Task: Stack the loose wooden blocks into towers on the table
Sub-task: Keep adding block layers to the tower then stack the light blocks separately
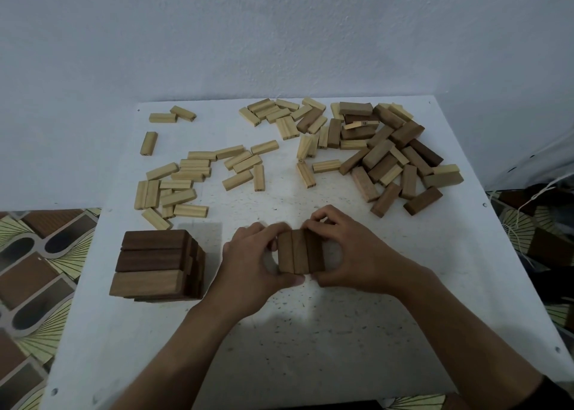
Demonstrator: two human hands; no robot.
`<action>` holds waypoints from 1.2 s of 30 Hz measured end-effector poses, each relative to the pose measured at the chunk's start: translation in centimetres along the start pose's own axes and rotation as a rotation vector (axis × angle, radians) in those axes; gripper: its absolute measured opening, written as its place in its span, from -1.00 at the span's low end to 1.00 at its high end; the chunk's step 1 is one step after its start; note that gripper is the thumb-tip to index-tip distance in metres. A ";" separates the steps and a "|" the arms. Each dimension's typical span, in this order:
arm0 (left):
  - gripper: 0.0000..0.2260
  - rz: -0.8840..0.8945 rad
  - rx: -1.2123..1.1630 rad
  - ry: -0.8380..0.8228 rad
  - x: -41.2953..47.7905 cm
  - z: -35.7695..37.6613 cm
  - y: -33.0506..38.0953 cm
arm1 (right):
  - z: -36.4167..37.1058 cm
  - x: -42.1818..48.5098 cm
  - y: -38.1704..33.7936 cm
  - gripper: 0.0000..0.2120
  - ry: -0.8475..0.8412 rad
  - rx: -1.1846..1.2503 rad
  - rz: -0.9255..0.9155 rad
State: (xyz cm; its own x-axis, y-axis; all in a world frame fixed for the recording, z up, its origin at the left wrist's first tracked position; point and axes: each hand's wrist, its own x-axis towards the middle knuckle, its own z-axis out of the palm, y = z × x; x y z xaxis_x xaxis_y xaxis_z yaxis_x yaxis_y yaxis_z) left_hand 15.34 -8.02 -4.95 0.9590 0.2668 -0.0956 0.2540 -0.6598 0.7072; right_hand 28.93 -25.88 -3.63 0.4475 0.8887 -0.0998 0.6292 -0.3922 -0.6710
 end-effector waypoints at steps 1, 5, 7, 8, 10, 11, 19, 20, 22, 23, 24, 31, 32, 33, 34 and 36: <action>-0.44 0.002 -0.003 -0.001 0.0 0.0 0.0 | 0.0 -0.1 0.1 -0.27 0.005 0.008 -0.008; -0.41 -0.009 0.015 -0.008 0.1 0.0 0.1 | -0.4 -0.1 0.3 -0.25 -0.009 0.035 -0.006; -0.37 -0.013 0.033 -0.014 0.1 -0.1 0.3 | -0.4 -0.1 0.3 -0.23 -0.012 0.029 -0.003; -0.36 -0.015 0.039 -0.022 0.1 -0.2 0.3 | -0.3 -0.1 0.2 -0.23 -0.011 0.025 0.000; -0.35 -0.011 0.045 -0.039 0.1 -0.3 0.2 | -0.2 -0.2 0.0 -0.24 -0.001 0.014 0.003; -0.35 -0.008 0.046 -0.046 0.0 -0.4 0.2 | -0.1 -0.2 0.0 -0.25 0.008 0.009 0.003; -0.38 0.026 0.024 -0.053 0.2 -0.3 -0.1 | 0.3 -0.5 -0.3 -0.26 0.041 0.013 -0.007; -0.38 0.029 0.022 -0.051 0.3 -0.3 -0.2 | 0.2 -0.5 -0.3 -0.26 0.037 0.017 -0.007; -0.38 0.026 0.011 -0.038 0.3 -0.2 -0.2 | 0.0 -0.5 -0.3 -0.24 0.026 0.029 -0.005; -0.37 0.024 0.008 -0.034 0.3 -0.2 -0.1 | 0.0 -0.5 -0.3 -0.24 0.022 0.031 -0.005; -0.36 0.024 0.007 -0.032 0.3 -0.2 -0.1 | -0.1 -0.5 -0.3 -0.24 0.019 0.032 -0.004; -0.41 0.029 -0.044 0.007 0.2 0.1 -0.3 | -0.1 -0.5 -0.4 -0.26 0.016 0.053 0.005; -0.42 0.033 -0.056 0.024 0.1 0.2 -0.2 | 0.0 -0.5 -0.5 -0.26 0.020 0.057 0.001; -0.43 0.039 -0.071 0.036 0.0 0.2 -0.1 | 0.0 -0.6 -0.5 -0.26 0.026 0.061 -0.002; -0.43 0.048 -0.090 0.042 -0.1 0.1 0.1 | 0.0 -0.7 -0.5 -0.26 0.030 0.066 -0.006; -0.42 0.077 -0.125 0.057 -0.2 0.0 0.5 | -0.1 -0.8 -0.6 -0.28 0.035 0.073 -0.020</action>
State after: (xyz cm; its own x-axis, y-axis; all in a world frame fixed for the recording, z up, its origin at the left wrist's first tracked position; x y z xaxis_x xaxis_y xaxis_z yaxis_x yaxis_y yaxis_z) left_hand 15.23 -8.44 -4.58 0.9656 0.2602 -0.0006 0.1590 -0.5882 0.7930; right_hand 28.29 -26.44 -3.07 0.4582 0.8867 -0.0609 0.5908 -0.3551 -0.7245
